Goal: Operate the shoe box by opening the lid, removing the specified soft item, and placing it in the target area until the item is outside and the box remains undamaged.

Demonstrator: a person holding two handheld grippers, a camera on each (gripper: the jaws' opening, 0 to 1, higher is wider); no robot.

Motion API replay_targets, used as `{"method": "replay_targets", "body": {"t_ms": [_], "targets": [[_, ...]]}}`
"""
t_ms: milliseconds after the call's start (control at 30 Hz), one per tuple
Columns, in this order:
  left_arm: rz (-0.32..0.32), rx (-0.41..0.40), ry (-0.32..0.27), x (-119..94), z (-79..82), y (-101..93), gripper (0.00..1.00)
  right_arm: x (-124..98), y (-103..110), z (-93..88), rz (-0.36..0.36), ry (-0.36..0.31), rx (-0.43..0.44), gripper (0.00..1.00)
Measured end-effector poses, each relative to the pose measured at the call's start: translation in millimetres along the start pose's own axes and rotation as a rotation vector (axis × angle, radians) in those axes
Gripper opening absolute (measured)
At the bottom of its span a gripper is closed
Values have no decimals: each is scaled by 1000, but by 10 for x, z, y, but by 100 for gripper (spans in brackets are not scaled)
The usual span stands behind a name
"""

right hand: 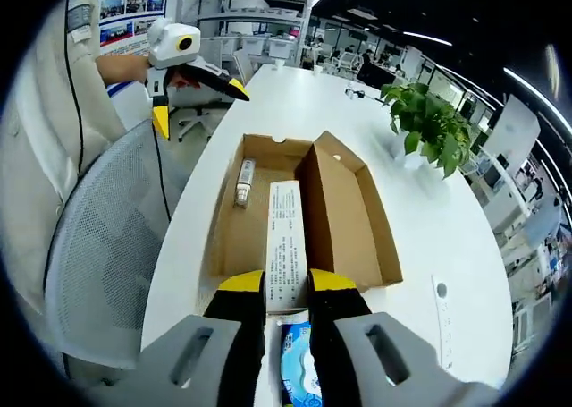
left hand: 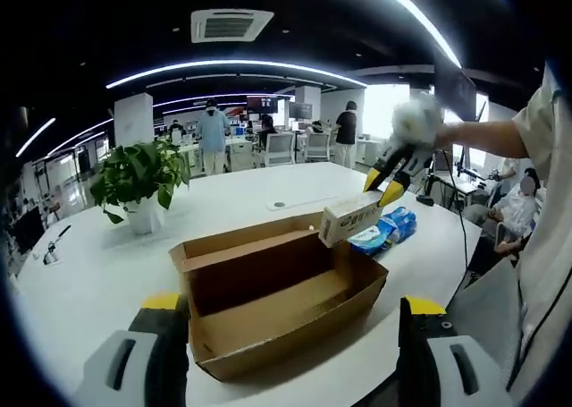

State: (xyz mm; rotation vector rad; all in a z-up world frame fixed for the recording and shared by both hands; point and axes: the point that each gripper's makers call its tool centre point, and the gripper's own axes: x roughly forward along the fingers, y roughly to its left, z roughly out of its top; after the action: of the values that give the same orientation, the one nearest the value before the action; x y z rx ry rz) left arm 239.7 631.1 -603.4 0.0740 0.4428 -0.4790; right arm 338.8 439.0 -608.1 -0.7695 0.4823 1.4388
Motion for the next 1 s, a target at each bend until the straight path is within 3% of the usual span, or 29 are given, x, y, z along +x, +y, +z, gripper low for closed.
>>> {"method": "replay_targets", "body": {"t_ms": [400,1000], "targets": [[-5,20,-7,68,71,-38,100,-328,-184,-243,-58,13,14,14],[-28,25,-4,110,69,-103,100,-642,-440,-668,-109,69,50,15]]}}
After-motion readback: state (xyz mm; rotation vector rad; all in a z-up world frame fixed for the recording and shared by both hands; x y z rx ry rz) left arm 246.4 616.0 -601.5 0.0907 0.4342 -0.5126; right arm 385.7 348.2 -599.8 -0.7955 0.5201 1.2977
